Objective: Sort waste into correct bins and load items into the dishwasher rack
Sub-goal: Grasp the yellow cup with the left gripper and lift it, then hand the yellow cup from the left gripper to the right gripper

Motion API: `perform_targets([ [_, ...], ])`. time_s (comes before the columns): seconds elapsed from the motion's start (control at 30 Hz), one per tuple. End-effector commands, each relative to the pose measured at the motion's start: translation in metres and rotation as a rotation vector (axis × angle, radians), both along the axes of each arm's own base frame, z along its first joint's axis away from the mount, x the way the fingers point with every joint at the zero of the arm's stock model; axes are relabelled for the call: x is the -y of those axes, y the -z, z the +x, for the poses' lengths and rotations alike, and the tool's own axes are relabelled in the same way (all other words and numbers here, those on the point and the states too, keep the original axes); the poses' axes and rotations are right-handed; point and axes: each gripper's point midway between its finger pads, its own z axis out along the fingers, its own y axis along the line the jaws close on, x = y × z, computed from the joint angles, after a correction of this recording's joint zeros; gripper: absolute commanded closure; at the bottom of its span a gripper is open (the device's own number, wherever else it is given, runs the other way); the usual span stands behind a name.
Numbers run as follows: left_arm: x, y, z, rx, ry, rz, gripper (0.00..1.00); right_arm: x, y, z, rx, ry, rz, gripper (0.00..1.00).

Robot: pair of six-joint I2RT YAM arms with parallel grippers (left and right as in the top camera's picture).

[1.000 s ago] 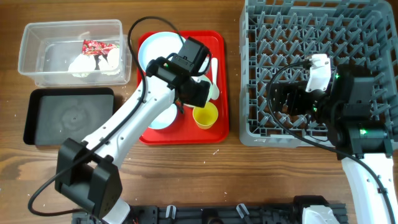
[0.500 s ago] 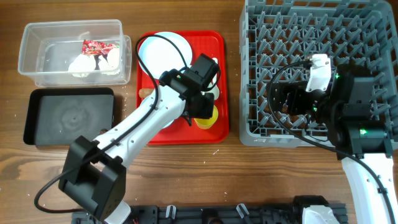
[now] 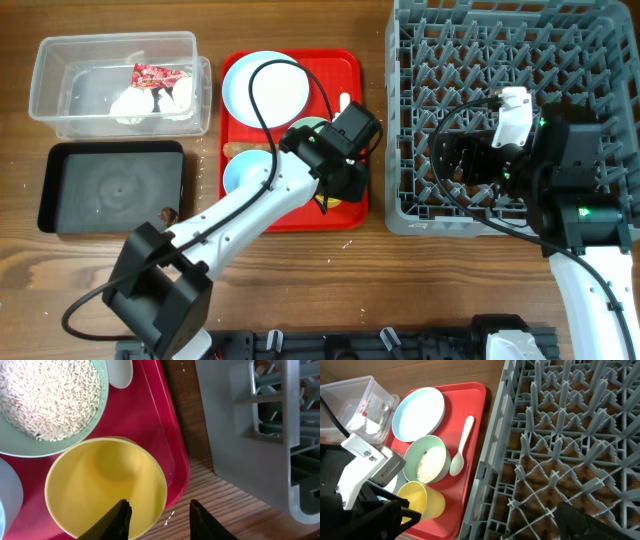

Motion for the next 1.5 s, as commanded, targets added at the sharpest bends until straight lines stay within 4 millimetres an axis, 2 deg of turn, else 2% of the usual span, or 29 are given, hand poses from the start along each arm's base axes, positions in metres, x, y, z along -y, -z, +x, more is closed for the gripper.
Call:
perform_targets([
  [0.0,-0.003,0.017,0.0,-0.016,0.018,0.041,0.62,-0.001,-0.009,0.003,0.017,0.002,0.019,0.0],
  [0.1,-0.005,0.022,0.003,-0.01,0.01,0.066,0.61,-0.001,-0.009,0.003,0.015,0.006,0.024,0.0],
  [0.2,-0.019,0.023,0.013,0.024,-0.071,0.115,0.62,-0.001,-0.008,0.003,0.015,0.006,0.023,0.0],
  [0.33,-0.032,0.0,0.022,0.029,-0.116,0.107,0.65,-0.001,-0.004,0.006,0.003,0.006,0.023,0.0],
  [0.43,-0.043,-0.012,0.029,0.047,-0.151,0.09,0.62,-0.002,0.001,0.009,-0.017,0.004,0.028,0.0],
  [0.7,-0.062,-0.011,0.037,0.027,-0.204,0.097,0.6,-0.004,0.015,0.015,-0.068,0.008,0.046,0.0],
  [0.77,-0.07,-0.011,0.04,0.021,-0.231,0.099,0.57,-0.004,0.017,0.017,-0.072,0.008,0.047,0.0],
  [0.8,-0.077,-0.011,0.043,0.011,-0.265,0.101,0.52,-0.005,0.017,0.017,-0.074,0.003,0.052,0.0],
  [1.0,-0.1,0.0,0.052,-0.011,-0.355,0.11,0.5,-0.005,0.019,0.017,-0.079,0.003,0.051,0.0],
  [1.13,-0.104,0.023,0.048,-0.05,-0.356,0.144,0.5,-0.005,0.019,0.017,-0.084,0.004,0.052,0.0],
  [1.2,-0.104,0.028,0.045,-0.075,-0.353,0.153,0.52,-0.005,0.019,0.017,-0.083,0.003,0.051,0.0],
  [1.47,-0.099,0.037,0.03,-0.152,-0.335,0.136,0.62,-0.005,0.019,0.016,-0.084,0.003,0.052,0.0],
])
